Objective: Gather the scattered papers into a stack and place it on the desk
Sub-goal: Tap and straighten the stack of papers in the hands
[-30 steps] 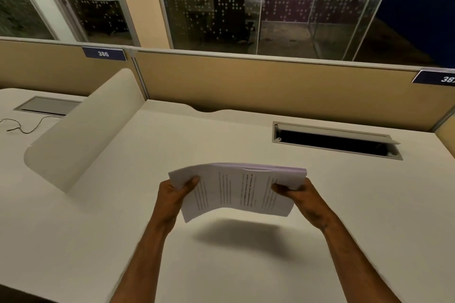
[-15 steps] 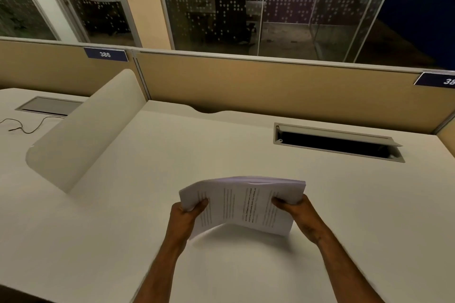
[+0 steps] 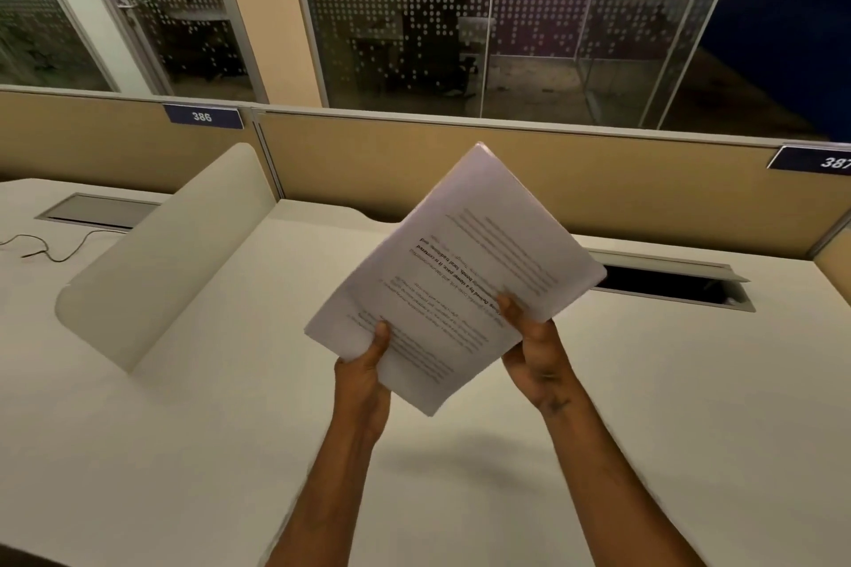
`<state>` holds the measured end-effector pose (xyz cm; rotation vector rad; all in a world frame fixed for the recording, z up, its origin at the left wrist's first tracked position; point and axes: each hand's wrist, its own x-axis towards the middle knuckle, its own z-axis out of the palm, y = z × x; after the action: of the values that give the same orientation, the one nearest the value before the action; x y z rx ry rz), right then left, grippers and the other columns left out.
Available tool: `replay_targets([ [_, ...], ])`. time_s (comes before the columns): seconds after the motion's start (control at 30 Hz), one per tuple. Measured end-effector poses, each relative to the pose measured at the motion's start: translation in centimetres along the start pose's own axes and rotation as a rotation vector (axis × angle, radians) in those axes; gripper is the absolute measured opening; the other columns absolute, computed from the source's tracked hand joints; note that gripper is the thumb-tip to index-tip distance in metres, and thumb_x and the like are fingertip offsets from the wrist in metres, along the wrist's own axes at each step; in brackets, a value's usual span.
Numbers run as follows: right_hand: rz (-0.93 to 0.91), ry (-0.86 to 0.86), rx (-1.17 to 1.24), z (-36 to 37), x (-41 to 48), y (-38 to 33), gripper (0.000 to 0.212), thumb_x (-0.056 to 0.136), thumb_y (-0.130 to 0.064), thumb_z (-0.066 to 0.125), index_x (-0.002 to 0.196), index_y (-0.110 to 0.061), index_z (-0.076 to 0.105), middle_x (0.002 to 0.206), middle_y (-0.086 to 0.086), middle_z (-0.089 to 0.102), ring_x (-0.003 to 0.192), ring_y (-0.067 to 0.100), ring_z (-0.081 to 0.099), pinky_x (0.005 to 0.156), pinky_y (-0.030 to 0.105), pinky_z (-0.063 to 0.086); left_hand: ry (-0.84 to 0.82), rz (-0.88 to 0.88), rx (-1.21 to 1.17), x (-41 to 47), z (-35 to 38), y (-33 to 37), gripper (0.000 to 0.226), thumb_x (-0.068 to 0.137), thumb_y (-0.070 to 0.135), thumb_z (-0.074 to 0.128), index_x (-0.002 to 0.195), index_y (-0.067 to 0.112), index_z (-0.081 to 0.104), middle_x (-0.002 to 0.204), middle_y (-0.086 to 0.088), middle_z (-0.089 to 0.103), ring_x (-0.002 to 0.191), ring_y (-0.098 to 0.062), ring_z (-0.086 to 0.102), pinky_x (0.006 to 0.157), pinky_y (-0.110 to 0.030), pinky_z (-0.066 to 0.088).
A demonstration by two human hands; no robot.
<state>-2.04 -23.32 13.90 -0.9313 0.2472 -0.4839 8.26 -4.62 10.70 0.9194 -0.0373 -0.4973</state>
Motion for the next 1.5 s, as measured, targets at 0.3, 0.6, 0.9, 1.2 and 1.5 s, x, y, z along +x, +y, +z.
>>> replay_targets([
  [0.3,-0.002,0.038,-0.517,-1.2,-0.7,-1.1,0.029,0.082,-0.03,0.075,0.108,-0.041,0.071,0.11,0.001,0.076,0.103,0.027,0.072,0.086,0.052,0.061,-0.023,0.121,0.734,2.9,-4.8,4.4,0.108,0.067,0.04,0.087,0.157,0.033,0.029,0.154,0.006,0.047,0.141,-0.013,0.044,0.109,-0.037,0.039],
  [0.6,0.096,-0.014,-0.595,-2.2,-1.4,0.5,0.033,0.081,-0.039,0.075,0.112,-0.045,0.07,0.108,-0.006,0.076,0.099,0.015,0.072,0.07,0.028,0.062,-0.298,0.033,0.611,2.4,-1.9,2.3,0.035,0.074,0.046,0.083,0.097,0.02,0.082,0.102,-0.006,0.082,0.09,-0.027,0.078,0.075,-0.037,0.063],
  [0.9,0.196,0.001,-0.628,-3.9,-2.1,3.1,0.02,0.086,-0.033,0.073,0.105,-0.04,0.077,0.106,-0.004,0.078,0.097,0.017,0.073,0.071,0.024,0.06,-0.286,-0.039,0.593,1.1,-5.0,0.0,0.038,0.07,0.031,0.085,0.106,0.025,0.081,0.11,-0.006,0.08,0.1,-0.03,0.074,0.077,-0.038,0.063],
  [1.2,0.207,-0.035,-0.604,-4.0,-1.4,2.5,0.035,0.079,-0.043,0.078,0.113,-0.032,0.075,0.112,0.0,0.077,0.104,0.027,0.073,0.082,0.033,0.061,-0.202,-0.01,0.598,1.3,-4.1,0.3,0.021,0.077,0.028,0.082,0.098,0.028,0.082,0.106,-0.002,0.081,0.102,-0.031,0.075,0.081,-0.038,0.065],
  [1.5,0.133,0.042,-0.1,-2.7,-2.1,4.3,0.065,0.085,-0.014,0.071,0.144,-0.026,0.046,0.135,0.009,0.063,0.125,0.026,0.061,0.102,0.045,0.052,-0.181,0.134,0.065,1.3,0.3,1.8,0.046,0.088,0.016,0.075,0.129,0.035,0.068,0.131,0.002,0.072,0.119,-0.02,0.069,0.086,-0.033,0.061],
])
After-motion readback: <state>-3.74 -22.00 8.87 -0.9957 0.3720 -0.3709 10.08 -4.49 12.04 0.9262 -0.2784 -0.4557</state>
